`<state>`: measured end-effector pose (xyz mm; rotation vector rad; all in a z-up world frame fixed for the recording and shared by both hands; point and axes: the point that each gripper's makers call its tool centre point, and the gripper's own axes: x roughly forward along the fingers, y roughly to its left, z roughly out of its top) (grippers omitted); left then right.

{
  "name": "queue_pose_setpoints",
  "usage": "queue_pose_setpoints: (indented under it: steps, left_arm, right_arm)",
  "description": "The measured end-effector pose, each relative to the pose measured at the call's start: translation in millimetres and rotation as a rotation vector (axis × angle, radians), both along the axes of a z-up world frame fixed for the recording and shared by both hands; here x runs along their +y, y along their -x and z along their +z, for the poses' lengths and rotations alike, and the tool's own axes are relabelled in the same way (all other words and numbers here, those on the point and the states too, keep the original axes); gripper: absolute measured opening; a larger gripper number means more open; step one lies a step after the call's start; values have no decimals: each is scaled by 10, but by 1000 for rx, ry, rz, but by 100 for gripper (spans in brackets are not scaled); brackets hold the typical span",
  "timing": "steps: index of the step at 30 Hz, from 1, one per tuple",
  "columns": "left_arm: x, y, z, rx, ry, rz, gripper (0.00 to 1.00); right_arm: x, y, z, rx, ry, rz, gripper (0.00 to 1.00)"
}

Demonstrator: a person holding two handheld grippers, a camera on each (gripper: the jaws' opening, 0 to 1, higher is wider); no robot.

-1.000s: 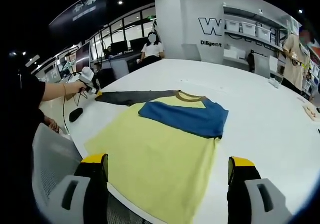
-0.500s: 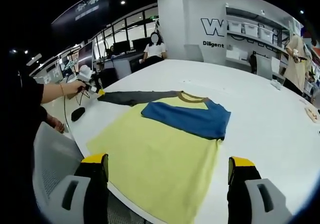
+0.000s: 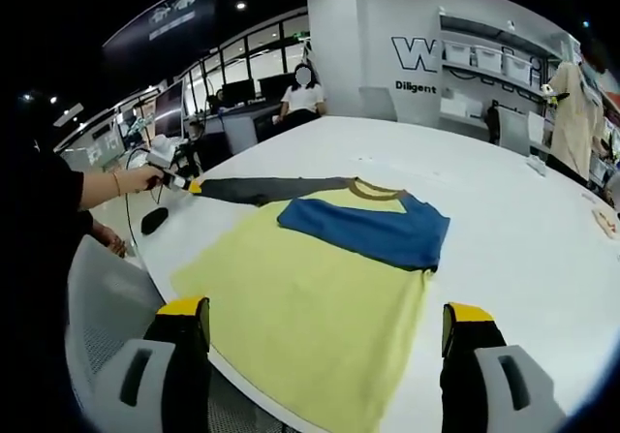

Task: Fold the garment on the visible template until the final outline fits inside the template.

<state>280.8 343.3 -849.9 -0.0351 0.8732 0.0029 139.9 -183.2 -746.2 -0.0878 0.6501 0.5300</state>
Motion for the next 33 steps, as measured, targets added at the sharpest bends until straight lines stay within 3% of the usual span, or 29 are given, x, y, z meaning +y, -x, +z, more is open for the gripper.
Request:
queue_pose_setpoints:
  steps: [8, 11, 25, 33]
  left_arm:
    - [-6, 17, -11, -2, 10, 6, 34]
    - [-46, 26, 9, -6, 33, 11, 24]
    - [-82, 43, 48, -12, 25, 18, 2]
    - [-107, 36, 109, -15, -10, -17, 2]
  right_arm:
    - [-2, 24, 15, -2, -7, -8, 99]
    - [-8, 29, 10, -1, 0, -9, 99]
    - [-20, 39, 14, -2, 3, -11, 99]
    - [-27, 40, 21, -4, 5, -10, 99]
